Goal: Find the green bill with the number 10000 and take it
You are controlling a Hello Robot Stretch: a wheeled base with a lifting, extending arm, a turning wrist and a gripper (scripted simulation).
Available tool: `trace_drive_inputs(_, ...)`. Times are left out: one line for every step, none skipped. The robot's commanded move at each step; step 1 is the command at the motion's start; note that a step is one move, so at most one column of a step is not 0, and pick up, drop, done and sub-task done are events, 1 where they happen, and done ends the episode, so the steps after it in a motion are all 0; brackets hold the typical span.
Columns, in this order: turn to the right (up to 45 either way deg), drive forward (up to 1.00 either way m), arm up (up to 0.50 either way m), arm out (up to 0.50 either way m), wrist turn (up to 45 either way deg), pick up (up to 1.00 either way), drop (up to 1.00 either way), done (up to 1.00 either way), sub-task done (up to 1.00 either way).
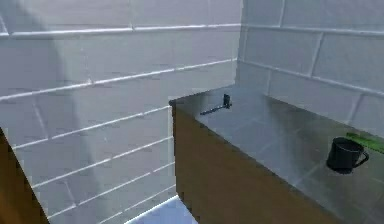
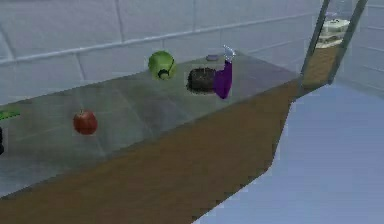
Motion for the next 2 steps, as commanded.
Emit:
trace_drive_inputs(45.0,0.0,0.0,0.0,0.0,0.0,0.0,0.0,0.0)
trace_drive_inputs(45.0,0.0,0.0,0.0,0.0,0.0,0.0,0.0,0.0)
